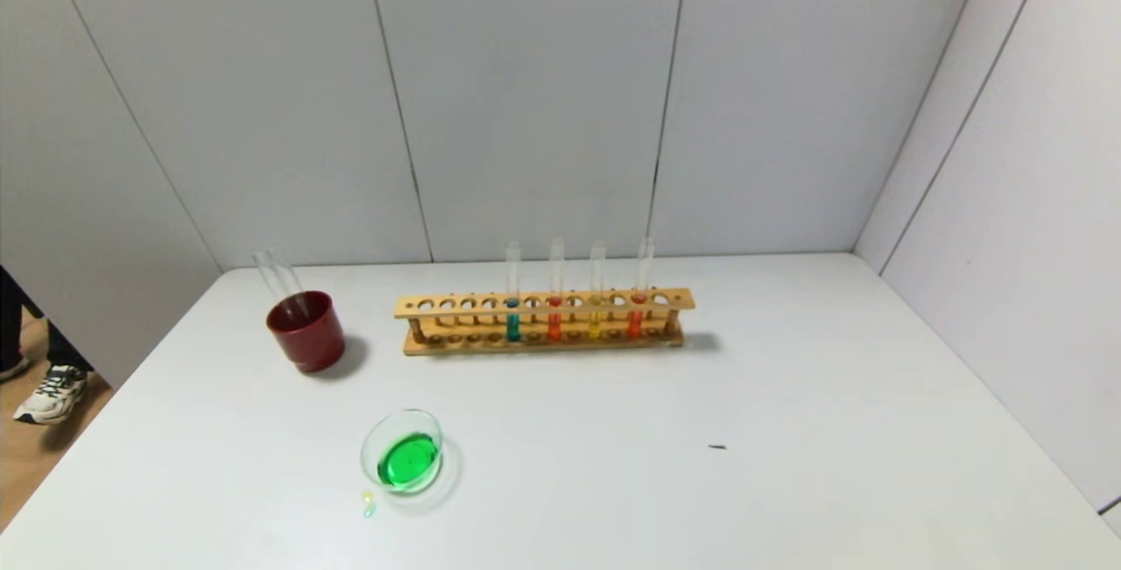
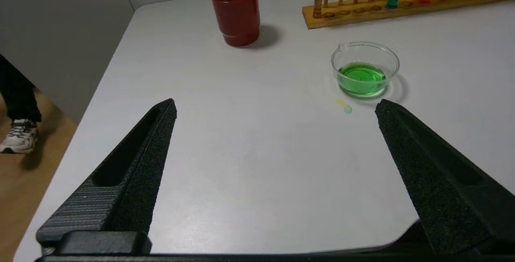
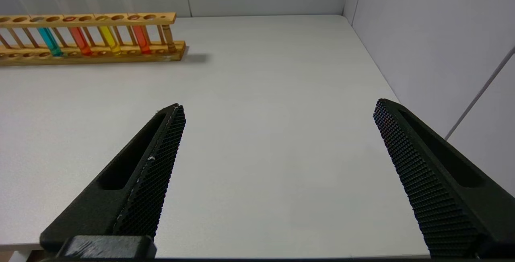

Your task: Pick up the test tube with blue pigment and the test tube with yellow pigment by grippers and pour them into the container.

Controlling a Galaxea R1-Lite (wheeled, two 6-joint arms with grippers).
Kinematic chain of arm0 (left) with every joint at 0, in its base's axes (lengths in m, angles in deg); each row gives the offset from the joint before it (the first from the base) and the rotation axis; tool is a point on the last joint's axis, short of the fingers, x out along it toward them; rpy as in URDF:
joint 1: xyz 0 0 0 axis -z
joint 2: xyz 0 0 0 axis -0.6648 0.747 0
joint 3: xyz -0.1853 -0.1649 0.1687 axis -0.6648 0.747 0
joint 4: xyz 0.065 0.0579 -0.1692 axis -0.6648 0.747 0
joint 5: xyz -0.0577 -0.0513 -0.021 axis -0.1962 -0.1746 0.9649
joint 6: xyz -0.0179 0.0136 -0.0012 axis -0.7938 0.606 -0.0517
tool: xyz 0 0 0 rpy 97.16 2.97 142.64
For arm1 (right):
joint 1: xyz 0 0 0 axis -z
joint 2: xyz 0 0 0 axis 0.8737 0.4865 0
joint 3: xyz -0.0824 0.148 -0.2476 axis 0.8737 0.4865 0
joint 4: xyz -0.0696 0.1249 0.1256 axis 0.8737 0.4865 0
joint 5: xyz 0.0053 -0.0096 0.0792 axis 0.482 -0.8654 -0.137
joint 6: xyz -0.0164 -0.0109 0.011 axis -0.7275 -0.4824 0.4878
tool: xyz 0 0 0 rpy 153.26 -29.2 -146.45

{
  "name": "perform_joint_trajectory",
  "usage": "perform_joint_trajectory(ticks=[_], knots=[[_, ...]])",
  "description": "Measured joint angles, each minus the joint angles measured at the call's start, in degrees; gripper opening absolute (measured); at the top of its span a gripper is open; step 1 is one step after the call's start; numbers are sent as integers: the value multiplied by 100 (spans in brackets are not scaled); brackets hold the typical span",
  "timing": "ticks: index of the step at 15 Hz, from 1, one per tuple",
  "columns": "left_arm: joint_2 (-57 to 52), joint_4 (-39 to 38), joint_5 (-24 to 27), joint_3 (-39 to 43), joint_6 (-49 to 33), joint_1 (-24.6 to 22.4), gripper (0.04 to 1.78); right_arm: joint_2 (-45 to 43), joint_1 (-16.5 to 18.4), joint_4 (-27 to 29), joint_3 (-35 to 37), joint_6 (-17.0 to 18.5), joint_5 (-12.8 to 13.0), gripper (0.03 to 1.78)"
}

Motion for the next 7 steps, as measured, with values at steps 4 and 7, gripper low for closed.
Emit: perform_joint_trajectory(ticks=[4, 7], knots=[[0, 2, -56, 4, -163, 2, 174, 0, 0, -5, 0, 4, -5, 171], [0, 2, -56, 6, -163, 2, 174, 0, 0, -9, 0, 11, -5, 171]])
